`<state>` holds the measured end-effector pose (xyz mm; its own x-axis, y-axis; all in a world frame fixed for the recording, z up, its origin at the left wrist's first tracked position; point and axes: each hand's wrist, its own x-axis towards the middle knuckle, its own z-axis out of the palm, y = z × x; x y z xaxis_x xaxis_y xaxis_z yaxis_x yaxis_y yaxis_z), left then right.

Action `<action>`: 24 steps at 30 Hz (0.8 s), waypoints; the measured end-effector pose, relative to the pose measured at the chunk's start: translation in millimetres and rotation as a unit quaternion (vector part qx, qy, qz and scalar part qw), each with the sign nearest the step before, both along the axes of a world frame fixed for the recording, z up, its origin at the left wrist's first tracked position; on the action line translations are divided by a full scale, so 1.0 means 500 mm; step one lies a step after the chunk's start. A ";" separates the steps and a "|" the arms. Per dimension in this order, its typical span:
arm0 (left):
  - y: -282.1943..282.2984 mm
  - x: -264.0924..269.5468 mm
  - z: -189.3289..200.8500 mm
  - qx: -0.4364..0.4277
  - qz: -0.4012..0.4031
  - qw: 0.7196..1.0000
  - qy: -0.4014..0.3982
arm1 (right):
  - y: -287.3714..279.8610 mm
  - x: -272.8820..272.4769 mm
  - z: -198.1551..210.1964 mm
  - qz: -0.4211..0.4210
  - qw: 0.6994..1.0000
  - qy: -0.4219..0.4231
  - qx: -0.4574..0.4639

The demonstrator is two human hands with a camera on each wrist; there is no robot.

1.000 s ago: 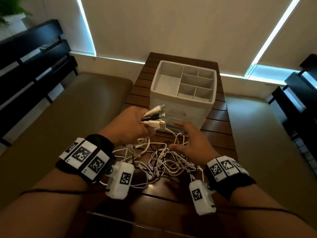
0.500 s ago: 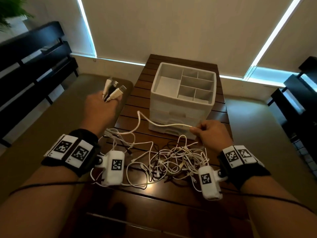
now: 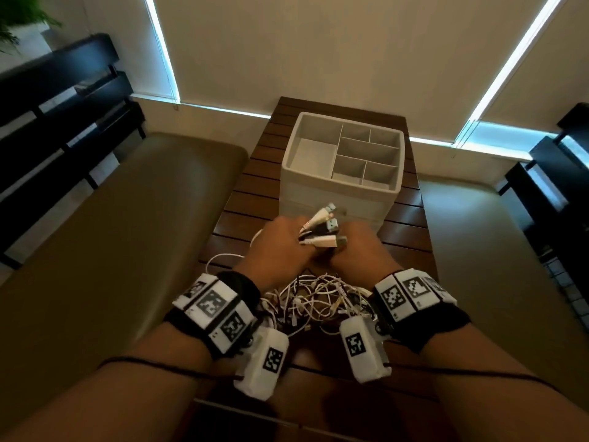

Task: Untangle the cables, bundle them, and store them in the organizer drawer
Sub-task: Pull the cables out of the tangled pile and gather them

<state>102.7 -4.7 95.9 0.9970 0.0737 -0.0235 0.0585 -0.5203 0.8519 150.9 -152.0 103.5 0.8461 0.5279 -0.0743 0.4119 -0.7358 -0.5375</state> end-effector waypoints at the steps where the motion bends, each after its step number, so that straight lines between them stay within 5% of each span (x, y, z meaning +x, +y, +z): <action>1: -0.003 0.002 -0.003 0.012 -0.009 1.000 0.010 | 0.000 0.003 0.006 0.005 0.999 -0.020 0.038; 5: -0.003 0.008 0.010 0.055 -0.024 0.998 0.018 | -0.021 -0.002 0.000 -0.004 0.986 0.053 0.159; 10: 0.053 0.015 0.068 -0.071 0.162 0.980 -0.089 | -0.088 0.006 -0.092 -0.043 0.982 0.180 0.048; 13: 0.113 0.022 0.071 0.052 0.227 0.967 -0.108 | -0.110 0.018 -0.118 -0.087 0.985 0.143 0.042; 16: 0.097 0.016 0.050 0.098 0.184 0.975 -0.076 | -0.084 0.023 -0.086 -0.085 0.991 0.074 0.066; 20: 0.017 0.004 0.021 0.087 0.028 0.995 -0.040 | -0.042 0.021 -0.051 -0.010 0.984 0.112 0.141; 24: 0.003 0.016 0.008 0.125 0.010 0.992 -0.004 | -0.042 0.025 -0.051 0.006 0.984 0.068 0.167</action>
